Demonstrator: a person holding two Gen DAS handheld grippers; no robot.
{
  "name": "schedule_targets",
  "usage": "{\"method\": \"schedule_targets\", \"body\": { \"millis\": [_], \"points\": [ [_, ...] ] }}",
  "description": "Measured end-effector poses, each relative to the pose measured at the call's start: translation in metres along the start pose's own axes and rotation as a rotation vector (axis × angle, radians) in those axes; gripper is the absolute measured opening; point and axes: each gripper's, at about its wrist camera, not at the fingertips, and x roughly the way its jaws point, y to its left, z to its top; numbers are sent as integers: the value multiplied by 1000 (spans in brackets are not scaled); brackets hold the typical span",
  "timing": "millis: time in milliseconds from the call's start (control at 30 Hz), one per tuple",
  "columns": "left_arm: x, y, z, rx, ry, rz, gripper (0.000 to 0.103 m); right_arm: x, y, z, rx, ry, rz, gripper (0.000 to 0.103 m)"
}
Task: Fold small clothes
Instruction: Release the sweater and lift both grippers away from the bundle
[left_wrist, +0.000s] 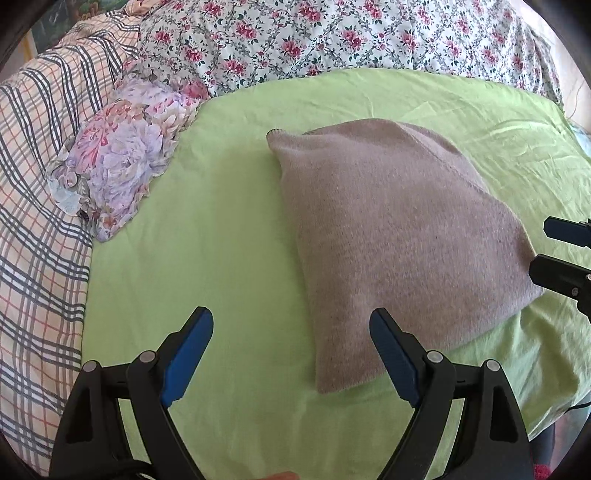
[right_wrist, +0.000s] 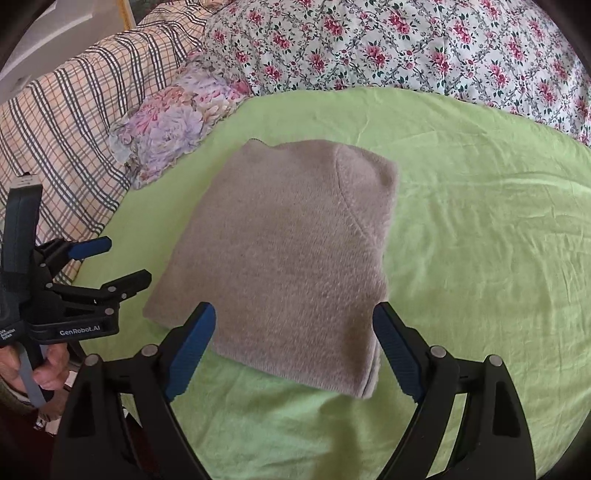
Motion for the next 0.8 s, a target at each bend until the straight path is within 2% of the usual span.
{"method": "schedule_targets", "body": {
  "millis": [333, 600, 700, 800],
  "points": [
    [3, 3, 17, -36, -29, -53, 87, 8, -3, 16, -17, 11, -12, 87],
    [17, 19, 27, -96, -17, -95, 87, 19, -19, 29, 39, 6, -15, 87],
    [26, 28, 30, -125, 1, -143, 87, 25, -30, 33, 79, 9, -9, 87],
    [39, 37, 33, -171, 28, -213, 87, 34, -46, 36, 162, 17, 33, 87]
  ]
}}
